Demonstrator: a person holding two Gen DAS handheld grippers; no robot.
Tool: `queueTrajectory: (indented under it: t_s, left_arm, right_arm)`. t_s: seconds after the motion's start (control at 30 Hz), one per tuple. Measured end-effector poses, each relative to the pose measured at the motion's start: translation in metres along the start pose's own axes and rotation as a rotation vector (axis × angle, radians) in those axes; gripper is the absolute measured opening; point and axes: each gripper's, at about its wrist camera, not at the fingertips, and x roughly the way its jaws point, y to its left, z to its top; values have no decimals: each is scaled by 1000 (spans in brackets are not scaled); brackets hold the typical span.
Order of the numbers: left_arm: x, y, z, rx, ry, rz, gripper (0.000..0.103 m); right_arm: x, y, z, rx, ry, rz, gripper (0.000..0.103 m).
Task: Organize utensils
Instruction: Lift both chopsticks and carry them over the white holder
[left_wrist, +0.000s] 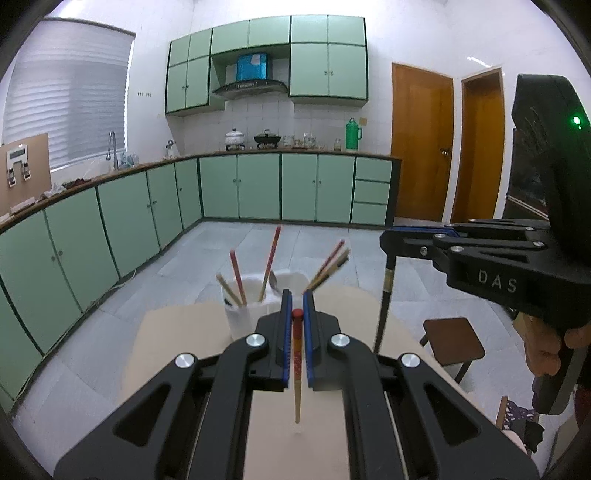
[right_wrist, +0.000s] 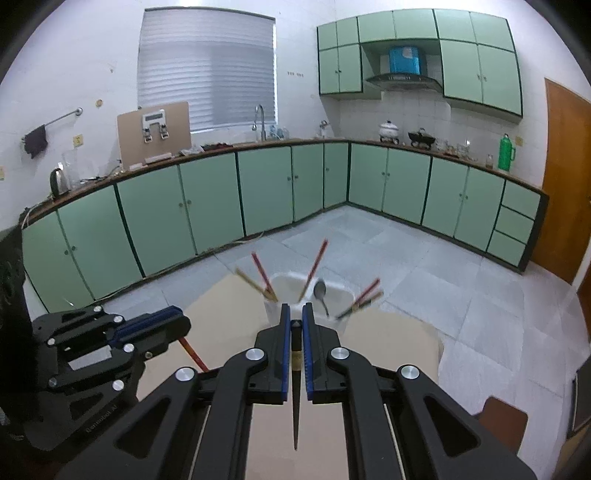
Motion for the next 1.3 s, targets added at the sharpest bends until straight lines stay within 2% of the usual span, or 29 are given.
queueTrajectory:
  t_s: [0.37, 0.63, 0.9, 1.1, 1.3]
  left_arm:
    - [26, 8, 80, 13, -144, 36, 5]
    - [62, 14, 123, 15, -212, 78, 5]
    - [118, 23, 127, -20, -194, 98, 5]
    - [151, 37, 110, -44, -133, 104, 5]
    - [170, 49, 91, -54, -75, 101, 5]
  right_arm:
    - [17, -17, 76, 29, -134, -21, 6]
    - [38, -39, 112, 74, -214, -39, 6]
    - [81, -44, 116, 60, -240, -81, 6]
    - [122, -51, 93, 98, -187, -86, 6]
    - [142, -57, 70, 112, -136, -97, 6]
